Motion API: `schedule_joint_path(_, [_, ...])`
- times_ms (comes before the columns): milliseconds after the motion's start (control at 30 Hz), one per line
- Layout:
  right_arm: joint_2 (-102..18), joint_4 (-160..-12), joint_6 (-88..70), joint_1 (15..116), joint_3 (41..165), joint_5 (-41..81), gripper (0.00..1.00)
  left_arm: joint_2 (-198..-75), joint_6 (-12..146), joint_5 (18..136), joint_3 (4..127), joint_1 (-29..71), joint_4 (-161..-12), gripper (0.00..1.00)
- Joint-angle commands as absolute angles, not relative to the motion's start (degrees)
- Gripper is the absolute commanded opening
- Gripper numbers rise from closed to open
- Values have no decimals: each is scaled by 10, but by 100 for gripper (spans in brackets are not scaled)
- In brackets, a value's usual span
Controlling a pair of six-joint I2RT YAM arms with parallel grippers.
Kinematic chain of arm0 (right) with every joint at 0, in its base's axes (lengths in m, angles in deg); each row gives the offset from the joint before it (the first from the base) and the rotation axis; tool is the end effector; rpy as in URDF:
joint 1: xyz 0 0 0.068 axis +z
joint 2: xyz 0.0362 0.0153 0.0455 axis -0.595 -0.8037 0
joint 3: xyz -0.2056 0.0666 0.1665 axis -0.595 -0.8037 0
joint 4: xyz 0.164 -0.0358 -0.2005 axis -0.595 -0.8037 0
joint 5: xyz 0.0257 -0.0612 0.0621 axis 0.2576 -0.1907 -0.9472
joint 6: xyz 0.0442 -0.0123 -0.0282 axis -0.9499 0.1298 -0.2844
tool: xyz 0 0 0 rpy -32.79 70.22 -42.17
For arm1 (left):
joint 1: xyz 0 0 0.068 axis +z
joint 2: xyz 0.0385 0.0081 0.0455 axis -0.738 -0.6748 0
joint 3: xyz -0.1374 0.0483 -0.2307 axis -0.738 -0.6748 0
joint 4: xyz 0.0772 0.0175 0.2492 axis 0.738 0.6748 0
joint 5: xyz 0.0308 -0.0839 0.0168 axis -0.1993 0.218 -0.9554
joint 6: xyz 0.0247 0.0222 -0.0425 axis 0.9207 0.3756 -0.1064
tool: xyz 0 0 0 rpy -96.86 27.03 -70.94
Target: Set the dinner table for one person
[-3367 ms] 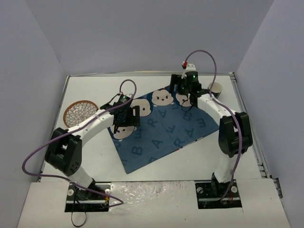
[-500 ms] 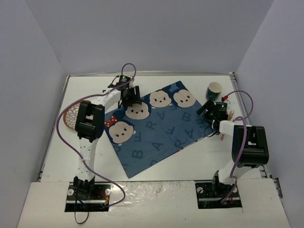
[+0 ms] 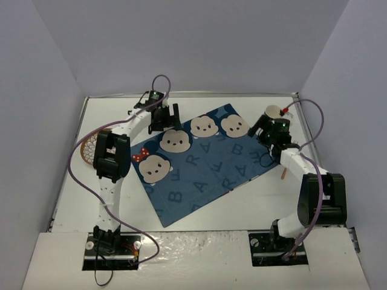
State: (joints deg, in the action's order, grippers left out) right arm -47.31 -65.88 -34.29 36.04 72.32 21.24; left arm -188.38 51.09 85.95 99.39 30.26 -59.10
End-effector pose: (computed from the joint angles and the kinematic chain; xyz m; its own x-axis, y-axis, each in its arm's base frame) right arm 0.3283 0.0011 0.2188 -0.3684 0.5319 -0.7625 0.1229 0.8409 0.5271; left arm 0.4781 -0.1599 0.2091 -0.8400 -0.2053 -0.5022 0.0942 0.8564 -0.5077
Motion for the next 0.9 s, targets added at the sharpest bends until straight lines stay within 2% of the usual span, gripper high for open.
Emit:
schedule_joint_path(0, [-372,-674,-295,409,786,227,96,-1719,497,822,995,325,-587,96])
schedule_joint_path(67, [-345,-676,-288,418,786,218,100,-1656,473,816,932,347,-605,97])
schedule_joint_path(233, [-291,-674,-280,430,764,176,100,-1494,434,836,762,424,-644,97])
schedule_joint_path(500, [-223,-673,-274,462,719,122,100,-1271,411,844,518,615,-616,97])
schedule_joint_path(700, [-197,-675,-258,511,702,126,100,-1196,394,858,393,732,-608,97])
schedule_joint_path(867, [-189,-675,-249,547,696,134,100,-1191,314,900,292,804,-724,97])
